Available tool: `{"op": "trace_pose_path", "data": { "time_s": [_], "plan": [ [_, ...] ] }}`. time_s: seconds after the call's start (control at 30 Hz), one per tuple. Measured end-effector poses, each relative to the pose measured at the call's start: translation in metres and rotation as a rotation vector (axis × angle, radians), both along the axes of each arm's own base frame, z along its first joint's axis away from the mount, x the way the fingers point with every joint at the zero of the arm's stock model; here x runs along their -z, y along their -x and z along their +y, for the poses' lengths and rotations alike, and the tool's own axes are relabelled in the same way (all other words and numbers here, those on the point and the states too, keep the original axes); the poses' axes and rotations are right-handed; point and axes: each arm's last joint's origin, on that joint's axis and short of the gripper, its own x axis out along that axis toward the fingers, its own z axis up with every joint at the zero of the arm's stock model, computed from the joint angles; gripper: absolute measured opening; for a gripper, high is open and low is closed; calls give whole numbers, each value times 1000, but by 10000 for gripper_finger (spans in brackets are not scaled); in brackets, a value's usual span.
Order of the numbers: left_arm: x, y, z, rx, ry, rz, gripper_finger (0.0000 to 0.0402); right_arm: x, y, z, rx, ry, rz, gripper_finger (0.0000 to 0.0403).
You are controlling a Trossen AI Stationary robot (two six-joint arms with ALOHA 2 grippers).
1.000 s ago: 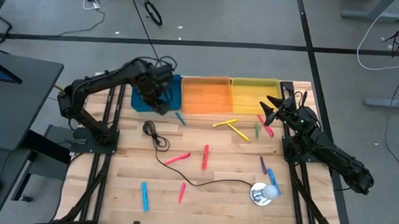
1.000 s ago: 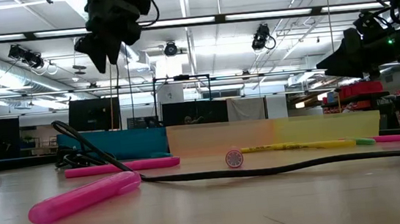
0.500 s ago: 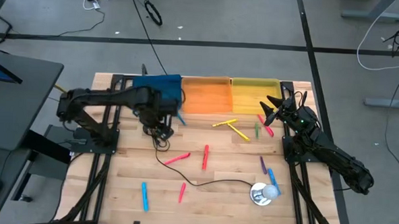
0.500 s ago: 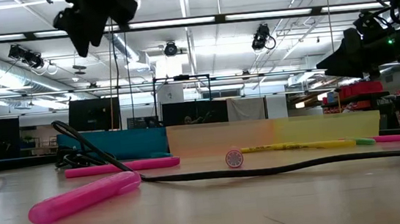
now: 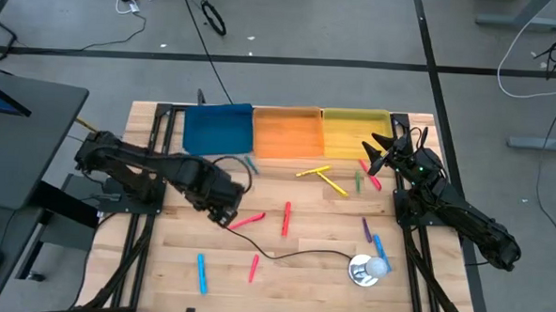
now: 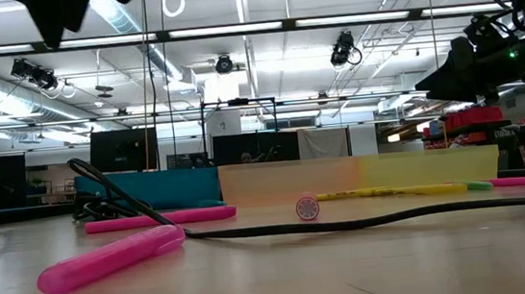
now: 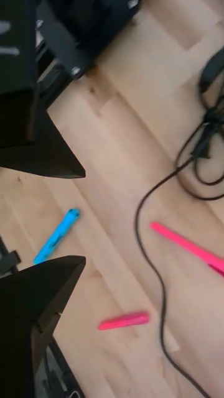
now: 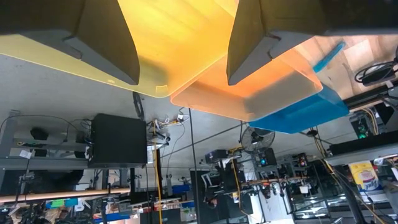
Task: Pick & Place Markers
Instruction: Put the left blue highlighter pen into the blue bin
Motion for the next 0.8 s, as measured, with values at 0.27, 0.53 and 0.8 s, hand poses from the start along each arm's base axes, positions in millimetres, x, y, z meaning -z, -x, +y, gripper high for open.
{"op": "trace_pose_path", "data": {
  "time_s": [0.27, 0.53, 0.8],
  "plan": [
    [0, 13, -37, -71, 2, 4, 222, 0, 0, 0, 0, 0, 0, 245],
    [0, 22, -63, -137, 33, -15, 222, 0, 0, 0, 0, 0, 0, 245],
    [0, 32, -82, -237, 55, -14, 222, 0, 0, 0, 0, 0, 0, 245]
  ]
}}
